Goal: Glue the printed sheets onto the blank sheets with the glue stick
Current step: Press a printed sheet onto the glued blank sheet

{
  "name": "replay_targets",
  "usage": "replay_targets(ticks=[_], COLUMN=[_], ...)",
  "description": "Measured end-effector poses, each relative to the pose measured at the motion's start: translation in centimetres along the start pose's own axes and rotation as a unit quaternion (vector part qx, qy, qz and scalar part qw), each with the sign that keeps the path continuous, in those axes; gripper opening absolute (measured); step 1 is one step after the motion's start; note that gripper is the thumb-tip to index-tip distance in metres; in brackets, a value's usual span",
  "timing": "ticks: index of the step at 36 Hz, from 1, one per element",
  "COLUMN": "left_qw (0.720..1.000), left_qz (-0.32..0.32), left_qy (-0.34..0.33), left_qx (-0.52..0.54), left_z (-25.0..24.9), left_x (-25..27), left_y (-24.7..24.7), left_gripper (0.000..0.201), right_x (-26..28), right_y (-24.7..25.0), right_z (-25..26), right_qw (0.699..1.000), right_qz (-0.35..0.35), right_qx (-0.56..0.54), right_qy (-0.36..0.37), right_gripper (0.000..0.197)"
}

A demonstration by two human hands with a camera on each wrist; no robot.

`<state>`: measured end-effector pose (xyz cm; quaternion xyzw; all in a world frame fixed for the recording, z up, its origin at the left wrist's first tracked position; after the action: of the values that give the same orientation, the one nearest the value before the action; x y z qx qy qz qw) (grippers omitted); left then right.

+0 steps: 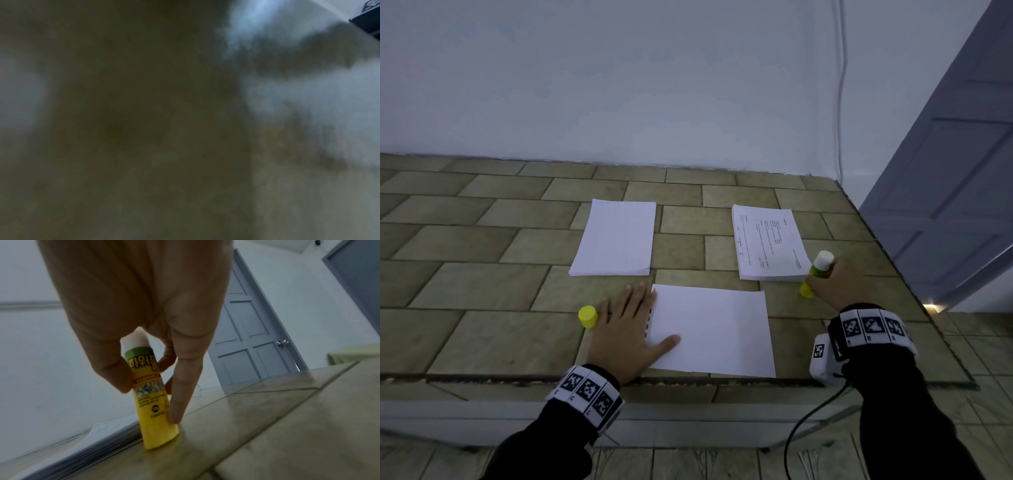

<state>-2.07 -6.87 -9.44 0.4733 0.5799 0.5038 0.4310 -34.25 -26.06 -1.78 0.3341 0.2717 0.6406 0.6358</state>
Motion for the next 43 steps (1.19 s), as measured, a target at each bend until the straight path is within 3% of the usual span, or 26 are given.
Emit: replay_targets(ticks=[4, 6, 10, 12, 15, 18, 21, 26, 29, 35, 41, 43], left_qw=[1.0, 1.0, 0.999, 0.999, 0.999, 0.998, 0.997, 0.997, 0.998, 0.998, 0.998, 0.998], left_qz=[0.0, -0.001, -0.014, -0.01, -0.007, -0.007, -0.007, -0.006, -0.006, -0.003, -0.01, -0.011], left_qy=[0.008, 0.011, 0.012, 0.018, 0.029, 0.029, 0.029, 0.035, 0.036, 0.038, 0.034, 0.035], left_qx=[0.002, 0.007, 0.035, 0.038, 0.043, 0.054, 0.066, 0.063, 0.05, 0.048, 0.06, 0.059], left_z=[0.0, 0.1, -0.1, -0.1, 0.0, 0.0, 0.0, 0.2, 0.3, 0.2, 0.1, 0.0], left_x=[0.1, 0.1, 0.2, 0.3, 0.3, 0.3, 0.2, 0.3, 0.2, 0.2, 0.2, 0.3], left_y=[0.2, 0.2, 0.4, 0.5, 0.6, 0.7, 0.7, 0.3, 0.4, 0.5, 0.6, 0.8], left_gripper=[0.113, 0.112, 0.112, 0.114, 0.116, 0.12, 0.122, 0.12, 0.119, 0.118, 0.115, 0.115], right_x=[0.0, 0.2, 1.8, 3.0, 4.0, 3.4, 2.3, 0.0, -1.3, -2.0, -2.4, -2.6], right_y=[0.0, -0.2, -1.9, -3.1, -4.7, -5.4, -6.6, -8.4, -9.1, -9.6, -8.1, -8.1], right_z=[-0.4, -0.7, -1.1, -0.3, 2.7, 6.5, 8.4, 8.1, 7.5, 7.0, 7.6, 7.3], right_qw=[1.0, 0.999, 0.986, 0.981, 0.974, 0.981, 0.978, 0.97, 0.967, 0.959, 0.972, 0.972], right_qz=[0.003, 0.014, 0.098, 0.135, 0.173, 0.116, 0.075, 0.074, 0.092, 0.096, 0.014, 0.02], right_qx=[-0.004, 0.001, 0.122, 0.121, 0.143, 0.14, 0.16, 0.226, 0.237, 0.268, 0.233, 0.236], right_qy=[-0.019, -0.04, -0.065, -0.068, -0.023, 0.07, 0.111, 0.053, 0.003, 0.001, 0.029, 0.011], right_gripper=[0.041, 0.03, 0.029, 0.028, 0.026, 0.016, 0.015, 0.053, 0.066, 0.068, 0.056, 0.056])
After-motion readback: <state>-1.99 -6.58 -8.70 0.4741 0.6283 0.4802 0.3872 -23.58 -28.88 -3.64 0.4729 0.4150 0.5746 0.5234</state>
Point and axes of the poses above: each hand's wrist, its own x-axis away from the middle knuckle, its own y-axis out of the back of the hand, z = x × y, the point moved 6 cm from there along -x, towards the middle knuckle, and after that the axes turned 3 degrees about -x, right-handed, at the moved point
